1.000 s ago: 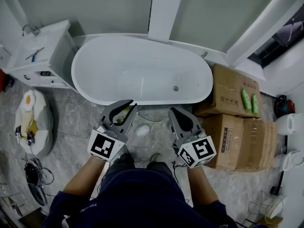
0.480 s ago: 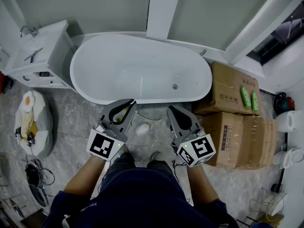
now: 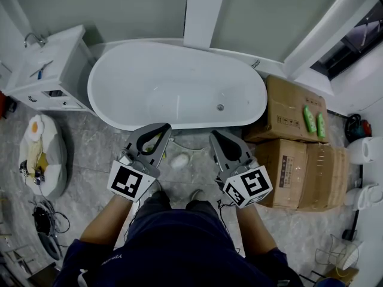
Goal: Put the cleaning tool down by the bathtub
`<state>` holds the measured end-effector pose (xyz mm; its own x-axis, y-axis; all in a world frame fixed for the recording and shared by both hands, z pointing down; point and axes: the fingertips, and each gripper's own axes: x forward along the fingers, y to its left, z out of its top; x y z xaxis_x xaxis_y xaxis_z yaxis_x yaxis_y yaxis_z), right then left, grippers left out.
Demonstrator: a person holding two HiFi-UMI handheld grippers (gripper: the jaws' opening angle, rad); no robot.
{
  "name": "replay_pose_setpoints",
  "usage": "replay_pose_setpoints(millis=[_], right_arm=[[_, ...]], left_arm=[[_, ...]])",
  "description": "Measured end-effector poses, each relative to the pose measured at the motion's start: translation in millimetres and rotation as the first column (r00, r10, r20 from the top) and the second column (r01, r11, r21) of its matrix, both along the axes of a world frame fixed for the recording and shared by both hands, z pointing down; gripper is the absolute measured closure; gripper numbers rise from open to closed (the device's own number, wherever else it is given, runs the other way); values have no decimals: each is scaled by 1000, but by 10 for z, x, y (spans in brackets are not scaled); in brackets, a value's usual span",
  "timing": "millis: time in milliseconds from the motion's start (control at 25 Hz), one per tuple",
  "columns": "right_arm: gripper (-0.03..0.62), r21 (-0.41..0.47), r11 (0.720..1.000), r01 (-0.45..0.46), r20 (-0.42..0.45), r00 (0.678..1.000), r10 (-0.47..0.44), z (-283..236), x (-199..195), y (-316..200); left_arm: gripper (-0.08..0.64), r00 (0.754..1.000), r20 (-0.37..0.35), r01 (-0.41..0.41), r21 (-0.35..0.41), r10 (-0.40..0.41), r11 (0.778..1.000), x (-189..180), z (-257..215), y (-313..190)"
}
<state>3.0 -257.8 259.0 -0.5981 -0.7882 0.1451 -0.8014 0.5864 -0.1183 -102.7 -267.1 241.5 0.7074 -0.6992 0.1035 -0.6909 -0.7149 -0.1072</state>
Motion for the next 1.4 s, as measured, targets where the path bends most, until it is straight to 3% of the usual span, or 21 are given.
replay_pose_setpoints(millis=[1400], right_arm=[[589,-14,999,51,-15,999,-51,42,-88,173]], left_arm=[[529,1000,-5,7,-12,-7,1000,-50,30,84]])
